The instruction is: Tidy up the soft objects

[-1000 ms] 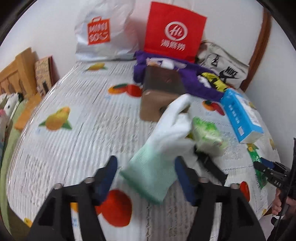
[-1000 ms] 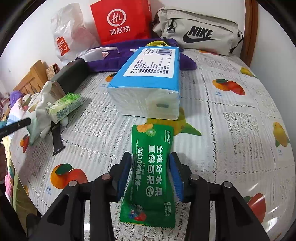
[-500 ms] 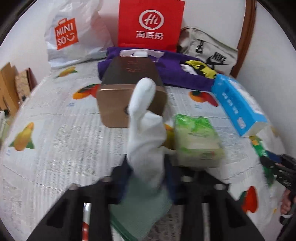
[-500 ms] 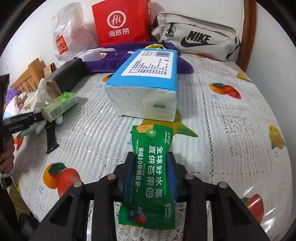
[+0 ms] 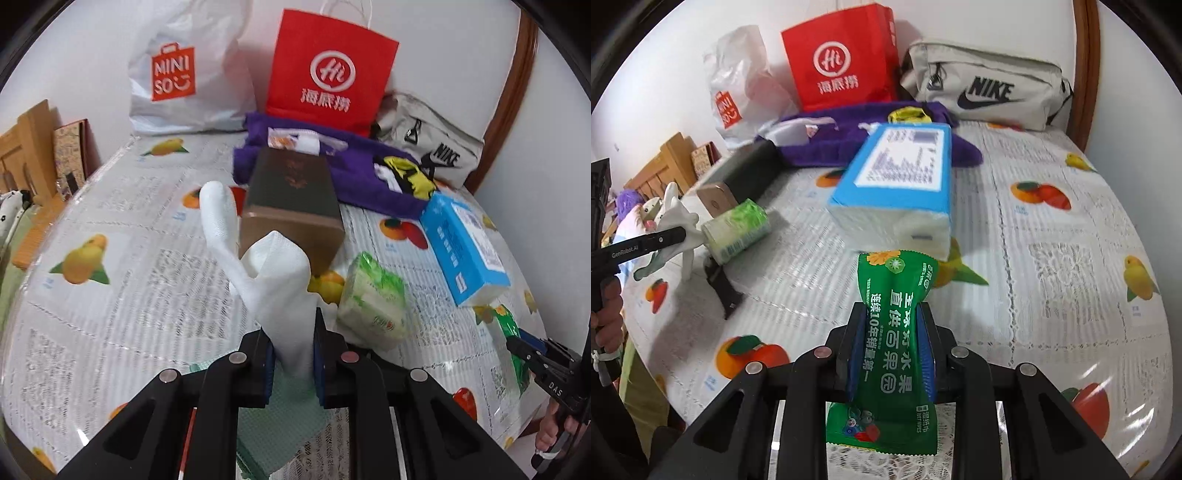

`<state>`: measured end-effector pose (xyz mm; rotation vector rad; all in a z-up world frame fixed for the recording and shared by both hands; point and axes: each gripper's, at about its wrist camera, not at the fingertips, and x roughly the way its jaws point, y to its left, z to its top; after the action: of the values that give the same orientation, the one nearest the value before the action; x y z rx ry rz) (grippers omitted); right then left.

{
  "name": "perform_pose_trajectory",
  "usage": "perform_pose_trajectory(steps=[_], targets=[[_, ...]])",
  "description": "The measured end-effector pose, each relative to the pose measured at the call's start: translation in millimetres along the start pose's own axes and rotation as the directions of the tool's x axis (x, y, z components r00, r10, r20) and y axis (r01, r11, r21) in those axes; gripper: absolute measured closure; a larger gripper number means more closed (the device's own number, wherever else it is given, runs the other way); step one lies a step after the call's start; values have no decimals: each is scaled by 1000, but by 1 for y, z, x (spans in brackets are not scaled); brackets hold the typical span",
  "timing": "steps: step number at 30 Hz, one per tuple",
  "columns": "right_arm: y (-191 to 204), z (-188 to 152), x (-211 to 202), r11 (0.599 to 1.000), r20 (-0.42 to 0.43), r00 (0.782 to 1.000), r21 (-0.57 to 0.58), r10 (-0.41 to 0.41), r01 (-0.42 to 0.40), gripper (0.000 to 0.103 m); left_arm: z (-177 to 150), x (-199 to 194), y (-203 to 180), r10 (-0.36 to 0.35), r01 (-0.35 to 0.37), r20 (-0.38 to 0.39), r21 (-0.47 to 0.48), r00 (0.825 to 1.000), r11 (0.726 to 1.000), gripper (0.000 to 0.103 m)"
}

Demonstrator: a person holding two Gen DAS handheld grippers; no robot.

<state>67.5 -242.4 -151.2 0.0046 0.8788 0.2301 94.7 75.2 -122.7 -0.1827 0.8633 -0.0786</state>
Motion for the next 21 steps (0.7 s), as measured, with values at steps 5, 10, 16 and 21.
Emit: perform_pose_trajectory(steps=[5, 10, 16, 21], targets=[[7, 9, -13, 999, 35, 999, -26, 22, -21, 76, 8, -17, -2, -6, 6, 36, -7, 999, 1000, 87], [11, 20, -27, 999, 76, 996, -37, 42, -39, 76, 19, -33, -3, 5, -4, 63, -12, 998, 1000, 87], [12, 38, -36, 998, 103, 993, -42, 54, -50, 76, 31, -38, -6, 9, -8, 68, -14, 998, 1000, 87], [13, 52, -39, 998, 112, 992, -49, 53, -48, 76, 41, -38, -9, 4, -2, 64, -26, 998, 1000, 87]])
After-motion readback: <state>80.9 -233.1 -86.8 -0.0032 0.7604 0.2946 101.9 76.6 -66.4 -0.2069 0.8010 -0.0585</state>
